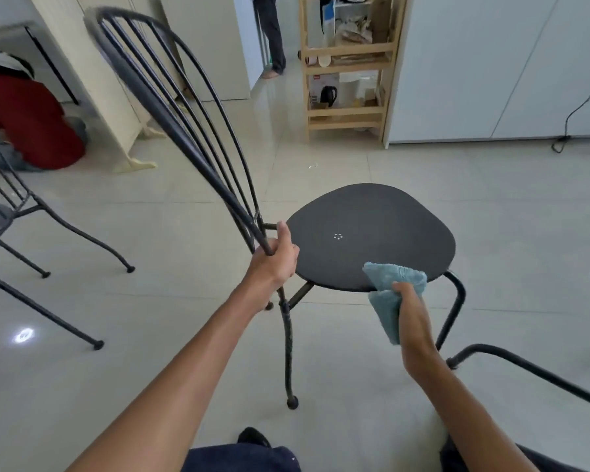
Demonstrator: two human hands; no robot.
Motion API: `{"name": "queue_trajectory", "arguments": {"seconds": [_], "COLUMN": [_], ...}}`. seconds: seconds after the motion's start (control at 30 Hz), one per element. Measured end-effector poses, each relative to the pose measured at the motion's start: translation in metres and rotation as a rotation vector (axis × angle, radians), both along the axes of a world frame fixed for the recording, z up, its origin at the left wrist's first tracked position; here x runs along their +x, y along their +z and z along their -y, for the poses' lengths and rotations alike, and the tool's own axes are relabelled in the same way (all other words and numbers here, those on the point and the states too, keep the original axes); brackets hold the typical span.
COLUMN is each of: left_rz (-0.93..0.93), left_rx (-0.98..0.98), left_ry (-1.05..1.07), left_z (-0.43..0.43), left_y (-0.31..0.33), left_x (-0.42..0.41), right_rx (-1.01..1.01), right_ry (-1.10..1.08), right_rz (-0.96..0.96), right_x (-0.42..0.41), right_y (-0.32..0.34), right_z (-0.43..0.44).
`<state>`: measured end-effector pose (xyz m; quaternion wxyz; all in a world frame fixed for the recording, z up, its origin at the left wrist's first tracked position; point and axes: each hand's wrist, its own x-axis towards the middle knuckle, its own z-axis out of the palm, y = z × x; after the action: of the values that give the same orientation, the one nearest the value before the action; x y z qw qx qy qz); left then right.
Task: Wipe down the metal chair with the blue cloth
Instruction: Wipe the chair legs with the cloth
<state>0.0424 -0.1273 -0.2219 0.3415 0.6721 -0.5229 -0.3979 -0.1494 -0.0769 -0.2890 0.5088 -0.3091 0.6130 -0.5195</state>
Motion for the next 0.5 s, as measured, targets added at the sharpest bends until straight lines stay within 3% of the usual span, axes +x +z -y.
{"name": "queue_trajectory", "arguments": {"seconds": [0.17,0.37,0.5], "left_rz": [-0.099,-0.252,-0.271], "left_rx": [0.059,0.079,0.043], "left_ry": [-0.025,0.105,0.158], "left_z": [0.025,0.061,0.081], "left_y": [0.027,0.051,0.061], "left_x": [-0.056,-0.074,-0.057], "right_rx": [0.031,0.009,0.008], "right_ry": [-0.020,-0.071,0.040], "right_rz": [0.173,0.304,0.176], "right_x": [0.012,0.010,0.028], "right_y": [0.001,-0.003,-0.004], "right_z": [-0.031,-0.031,-0.009]}}
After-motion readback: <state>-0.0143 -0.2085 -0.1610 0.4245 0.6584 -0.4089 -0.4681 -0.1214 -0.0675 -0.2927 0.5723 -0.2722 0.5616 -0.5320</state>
